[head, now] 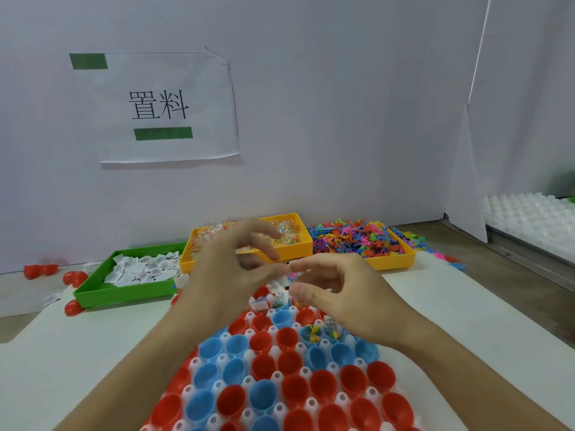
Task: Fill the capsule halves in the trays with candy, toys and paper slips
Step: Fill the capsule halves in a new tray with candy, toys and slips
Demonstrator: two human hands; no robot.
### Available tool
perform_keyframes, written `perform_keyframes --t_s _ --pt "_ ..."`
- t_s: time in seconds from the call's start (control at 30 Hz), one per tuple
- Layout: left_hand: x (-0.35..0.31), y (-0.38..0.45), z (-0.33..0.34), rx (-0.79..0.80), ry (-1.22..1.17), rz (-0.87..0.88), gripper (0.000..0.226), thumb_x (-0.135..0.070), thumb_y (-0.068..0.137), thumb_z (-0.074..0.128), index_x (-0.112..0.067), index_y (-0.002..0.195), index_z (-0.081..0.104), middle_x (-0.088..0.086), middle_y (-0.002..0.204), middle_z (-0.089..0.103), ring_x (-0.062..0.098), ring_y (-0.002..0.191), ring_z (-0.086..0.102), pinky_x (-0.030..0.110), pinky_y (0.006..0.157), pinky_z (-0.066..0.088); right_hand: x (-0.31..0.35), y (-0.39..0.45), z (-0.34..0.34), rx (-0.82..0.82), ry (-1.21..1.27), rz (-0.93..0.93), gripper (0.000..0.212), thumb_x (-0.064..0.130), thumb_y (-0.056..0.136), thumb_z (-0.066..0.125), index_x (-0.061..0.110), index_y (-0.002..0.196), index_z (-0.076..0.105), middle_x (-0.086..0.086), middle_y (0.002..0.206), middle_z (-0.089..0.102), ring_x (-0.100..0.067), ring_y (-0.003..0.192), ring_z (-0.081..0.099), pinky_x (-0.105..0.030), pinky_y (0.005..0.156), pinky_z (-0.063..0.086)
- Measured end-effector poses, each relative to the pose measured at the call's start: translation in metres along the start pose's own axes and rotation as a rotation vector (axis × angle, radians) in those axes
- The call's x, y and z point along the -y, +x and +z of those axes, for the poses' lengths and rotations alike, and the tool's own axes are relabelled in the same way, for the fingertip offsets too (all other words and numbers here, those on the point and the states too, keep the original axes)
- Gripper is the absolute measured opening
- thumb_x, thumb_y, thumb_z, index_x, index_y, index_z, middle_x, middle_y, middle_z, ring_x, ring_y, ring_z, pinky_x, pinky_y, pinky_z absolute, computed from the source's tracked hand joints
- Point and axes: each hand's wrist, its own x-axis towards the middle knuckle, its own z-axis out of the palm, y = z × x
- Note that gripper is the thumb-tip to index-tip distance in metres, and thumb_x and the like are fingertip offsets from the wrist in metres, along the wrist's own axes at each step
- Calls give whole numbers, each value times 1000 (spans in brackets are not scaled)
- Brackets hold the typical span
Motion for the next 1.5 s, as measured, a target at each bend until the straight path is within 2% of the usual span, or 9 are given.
perform_keyframes --t_s 0.13,0.33,0.5,0.6,0.77,0.87,1.13,1.3,1.5 --pt "-1 -4 17 -17 -5 40 36 -13 72 84 -34 94 64 -8 79 67 13 63 71 26 62 55 1 -1 1 7 136 6 11 18 87 74 23 96 77 8 84 78 -9 78 75 -16 70 56" --pt "0 -5 16 -12 14 30 36 -11 75 82 -34 96 63 -7 81 70 13 71 74 33 70 60 -1 1 -3 -51 160 39 29 40 79 76 16 95 77 5 82 78 -11 75 75 -17 68 57" --pt "2 -4 12 78 77 -19 41 -2 74 83 -29 99 66 -1 78 73 13 70 72 28 71 59 -4 2 -6 -95 99 43 3 21 87 75 19 85 75 3 79 76 -12 76 73 -23 70 57" --pt "4 -4 12 143 123 -55 34 -5 76 81 -30 93 65 -5 75 74 9 71 70 25 72 56 -2 2 -9 -108 131 30 4 17 90 72 17 85 73 0 78 76 -13 74 73 -18 65 54" --pt "2 -2 13 181 91 -43 8 -23 85 75 -24 92 74 -6 82 74 11 79 71 27 73 59 -3 3 -11 -81 30 20 4 16 88 75 19 87 77 3 79 76 -12 76 72 -28 72 60" --pt "2 -2 13 196 106 -35 3 -21 86 74 -23 86 74 -6 79 74 11 77 71 28 72 59 -4 2 -9 -64 12 16 5 18 88 75 21 90 78 6 81 76 -10 78 72 -28 74 60" --pt "8 -2 15 199 -174 -213 15 -27 78 78 -15 82 70 4 76 76 16 73 73 20 67 53 -3 2 -3 -125 135 4 6 19 91 70 22 91 76 4 85 76 -12 80 73 -22 69 58" --pt "13 -2 11 269 11 -236 7 -26 83 77 -22 79 72 -1 77 76 15 74 72 32 73 57 -6 3 -10 -150 -74 -17 4 19 85 78 23 86 76 9 78 74 -7 75 70 -24 72 59" --pt "11 3 -3 198 105 -208 5 -27 84 75 -25 81 72 -4 75 75 17 75 71 36 77 57 -13 2 -10 86 -399 -20 6 18 85 78 24 85 78 15 74 71 0 73 66 -14 65 51"
